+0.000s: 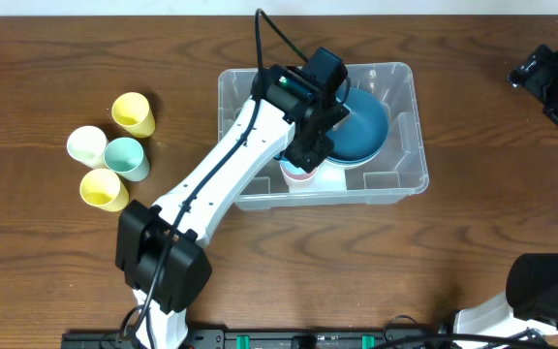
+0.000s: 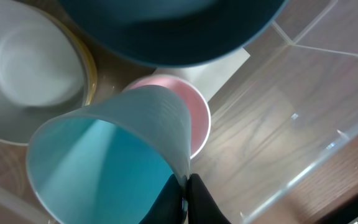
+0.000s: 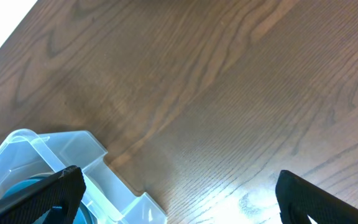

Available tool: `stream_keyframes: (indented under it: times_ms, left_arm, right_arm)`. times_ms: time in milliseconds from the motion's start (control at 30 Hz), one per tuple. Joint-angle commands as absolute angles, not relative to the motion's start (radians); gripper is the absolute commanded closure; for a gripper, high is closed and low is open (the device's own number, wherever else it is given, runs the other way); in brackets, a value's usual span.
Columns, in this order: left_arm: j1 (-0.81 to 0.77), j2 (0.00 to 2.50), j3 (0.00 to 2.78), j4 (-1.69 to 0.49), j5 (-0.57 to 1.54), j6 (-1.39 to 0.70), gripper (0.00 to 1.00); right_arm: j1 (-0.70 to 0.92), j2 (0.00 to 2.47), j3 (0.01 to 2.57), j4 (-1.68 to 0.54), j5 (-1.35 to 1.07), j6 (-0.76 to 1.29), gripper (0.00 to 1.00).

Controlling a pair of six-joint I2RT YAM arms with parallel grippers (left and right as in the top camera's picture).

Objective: Pack container
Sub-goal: 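Drop the light blue cup into the pink cup and withdraw left, then grasp the yellow cup with the left gripper and lift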

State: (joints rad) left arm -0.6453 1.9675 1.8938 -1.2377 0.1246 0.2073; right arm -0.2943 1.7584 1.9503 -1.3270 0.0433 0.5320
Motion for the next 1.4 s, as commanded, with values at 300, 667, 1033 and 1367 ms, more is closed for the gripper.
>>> stream_keyframes:
  times_ms: [300,667,1033,1367]
  left_arm:
    - [-0.648,1.984,1.903,-1.234,0.12,0.228,0.09]
    - [-0.561,1.797,2.038,-1.286,0.028,0.125,0.01]
    - [-0.111,1.67,2.057,-1.158,-0.019,0.02,0.01]
    - [0.016,1.919,2.057,-1.133,-0.022,0.025,0.02]
  right_arm:
    - [-0.298,1.741,1.962,-1.328,0.049,0.542,0.01]
    - [-0.298,1.741,1.962,-1.328,0.049,0.542,0.01]
    - [-0.298,1.741,1.962,-1.328,0.049,0.542,0.01]
    - [-0.298,1.741,1.962,-1.328,0.049,0.542,0.01]
